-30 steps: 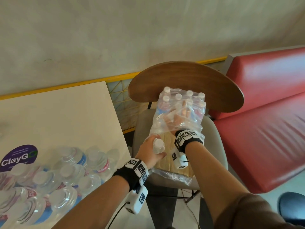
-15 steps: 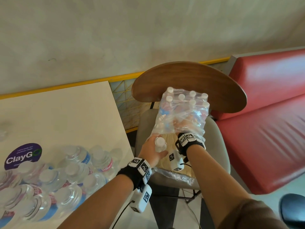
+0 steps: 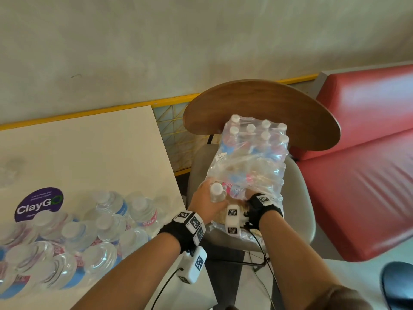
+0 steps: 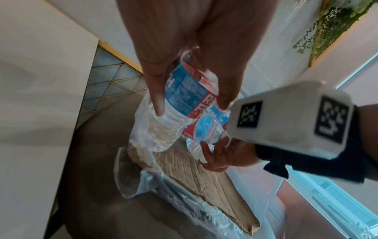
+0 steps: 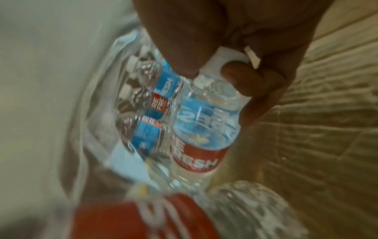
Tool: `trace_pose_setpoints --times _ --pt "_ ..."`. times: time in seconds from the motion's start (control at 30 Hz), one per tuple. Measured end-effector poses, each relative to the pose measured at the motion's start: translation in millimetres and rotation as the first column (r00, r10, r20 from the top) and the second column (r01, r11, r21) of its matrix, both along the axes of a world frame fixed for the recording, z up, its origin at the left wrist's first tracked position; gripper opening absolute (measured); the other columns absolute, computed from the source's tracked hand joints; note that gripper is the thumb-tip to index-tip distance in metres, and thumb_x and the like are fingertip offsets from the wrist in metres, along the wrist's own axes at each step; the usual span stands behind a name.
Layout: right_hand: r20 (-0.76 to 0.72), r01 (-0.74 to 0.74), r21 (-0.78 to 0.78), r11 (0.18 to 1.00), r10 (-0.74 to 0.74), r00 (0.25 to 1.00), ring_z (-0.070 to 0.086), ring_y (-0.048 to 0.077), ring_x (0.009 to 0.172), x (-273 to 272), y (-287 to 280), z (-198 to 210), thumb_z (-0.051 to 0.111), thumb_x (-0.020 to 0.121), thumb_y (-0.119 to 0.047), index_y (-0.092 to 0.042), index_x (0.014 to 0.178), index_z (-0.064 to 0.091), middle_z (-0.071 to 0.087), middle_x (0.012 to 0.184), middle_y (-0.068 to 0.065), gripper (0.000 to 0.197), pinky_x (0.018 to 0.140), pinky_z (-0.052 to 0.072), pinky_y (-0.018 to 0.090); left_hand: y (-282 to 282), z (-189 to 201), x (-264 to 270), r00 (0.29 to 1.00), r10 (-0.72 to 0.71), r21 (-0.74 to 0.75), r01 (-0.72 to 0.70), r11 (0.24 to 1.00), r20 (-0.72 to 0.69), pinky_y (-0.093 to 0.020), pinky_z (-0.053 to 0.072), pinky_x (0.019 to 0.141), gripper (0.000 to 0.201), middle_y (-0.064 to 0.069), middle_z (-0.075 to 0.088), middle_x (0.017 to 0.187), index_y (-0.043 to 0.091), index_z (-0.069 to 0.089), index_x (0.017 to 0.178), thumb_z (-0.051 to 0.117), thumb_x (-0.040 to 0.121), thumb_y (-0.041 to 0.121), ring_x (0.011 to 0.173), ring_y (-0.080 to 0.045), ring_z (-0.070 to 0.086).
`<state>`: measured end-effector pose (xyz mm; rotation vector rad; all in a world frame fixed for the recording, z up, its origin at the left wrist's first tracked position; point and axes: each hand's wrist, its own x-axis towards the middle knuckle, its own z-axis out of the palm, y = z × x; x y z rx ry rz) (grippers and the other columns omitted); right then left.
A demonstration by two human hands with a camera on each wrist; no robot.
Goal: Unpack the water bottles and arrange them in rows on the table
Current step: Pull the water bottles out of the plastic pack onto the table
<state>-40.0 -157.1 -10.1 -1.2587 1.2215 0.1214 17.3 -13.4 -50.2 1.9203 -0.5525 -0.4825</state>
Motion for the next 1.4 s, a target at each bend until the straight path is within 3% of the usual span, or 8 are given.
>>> trace_pose_setpoints --times 0.27,0.43,0.7,0.87,0.97,1.07,1.27,1.4 --pt "0.076 0.036 0.051 0.998 -0.040 0.996 0.048 0.016 0.076 -17 -5 -2 0.042 0.099 -0.009 -0.007 0.133 0.045 0.054 0.108 0.007 0.035 0.071 0.050 0.027 13 5 3 0.996 -0.057 0.016 0.058 0.998 -0.065 -0.002 0.037 0.070 0.055 0.015 0.057 0.101 0.035 0.045 0.110 0.079 0.071 0.018 0.092 0.000 0.056" --pt "-0.196 -0.248 -0.330 0.911 0.191 0.962 0.047 0.024 0.126 -22 6 -4 0.050 0.095 -0.020 -0.016 0.140 0.043 0.049 0.139 0.007 0.046 0.107 0.039 0.029 14 7 1 0.997 -0.047 0.008 0.048 0.999 -0.068 -0.002 0.036 0.071 0.051 0.015 0.056 0.099 0.035 0.043 0.109 0.078 0.074 0.021 0.092 -0.002 0.056" --pt "-0.429 -0.606 -0.380 0.698 0.447 0.784 0.051 0.024 0.121 -18 14 8 0.049 0.097 -0.022 -0.014 0.136 0.049 0.052 0.134 0.008 0.040 0.098 0.041 0.028 21 3 7 0.999 -0.020 0.029 0.021 0.999 -0.047 -0.026 0.047 0.091 0.053 0.003 0.061 0.105 0.024 0.047 0.117 0.078 0.074 0.023 0.099 -0.013 0.060" --pt "-0.340 -0.472 -0.489 0.733 0.339 0.877 0.048 0.018 0.093 -14 11 -7 0.050 0.096 -0.017 -0.001 0.132 0.050 0.054 0.133 0.017 0.040 0.050 0.048 0.010 25 4 7 0.999 -0.017 0.041 0.018 0.999 -0.039 -0.019 0.049 0.082 0.053 0.004 0.063 0.103 0.026 0.048 0.117 0.078 0.073 0.025 0.095 -0.011 0.062" --pt "-0.262 -0.269 -0.550 0.791 0.142 0.954 0.058 0.026 0.089 -15 12 -13 0.051 0.095 -0.033 0.001 0.116 0.062 0.065 0.104 0.016 0.042 0.080 0.050 0.032 28 9 7 0.997 -0.065 0.050 0.066 0.997 -0.036 -0.016 0.049 0.082 0.056 0.006 0.064 0.104 0.027 0.048 0.119 0.078 0.073 0.031 0.096 -0.008 0.063" --pt "-0.213 -0.220 -0.678 0.701 0.099 0.972 0.057 0.022 0.066 -20 19 -12 0.052 0.090 -0.047 -0.001 0.101 0.066 0.056 0.067 0.004 0.050 0.062 0.047 0.030 32 13 2 0.987 -0.157 0.105 0.160 0.982 -0.036 -0.029 0.053 0.090 0.057 0.007 0.064 0.103 0.026 0.048 0.119 0.078 0.072 0.034 0.096 -0.010 0.064" --pt "-0.129 -0.249 -0.803 0.541 0.250 0.960 0.061 0.022 0.101 -33 37 17 0.059 0.087 -0.037 -0.012 0.122 0.055 0.065 0.111 0.006 0.044 0.084 0.045 0.026 41 21 -20 0.983 -0.171 0.117 0.177 0.977 -0.062 -0.034 0.054 0.090 0.054 0.007 0.065 0.103 0.028 0.049 0.116 0.077 0.071 0.039 0.096 -0.010 0.064" --pt "-0.155 -0.329 -0.848 0.416 0.398 0.904 0.061 0.021 0.095 -40 53 29 0.063 0.084 -0.035 -0.015 0.115 0.057 0.064 0.110 0.004 0.038 0.081 0.047 0.026 68 32 -36 0.987 -0.158 0.144 0.158 0.977 -0.010 -0.017 0.049 0.080 0.048 0.016 0.062 0.092 0.033 0.048 0.111 0.075 0.072 0.044 0.089 -0.002 0.063"
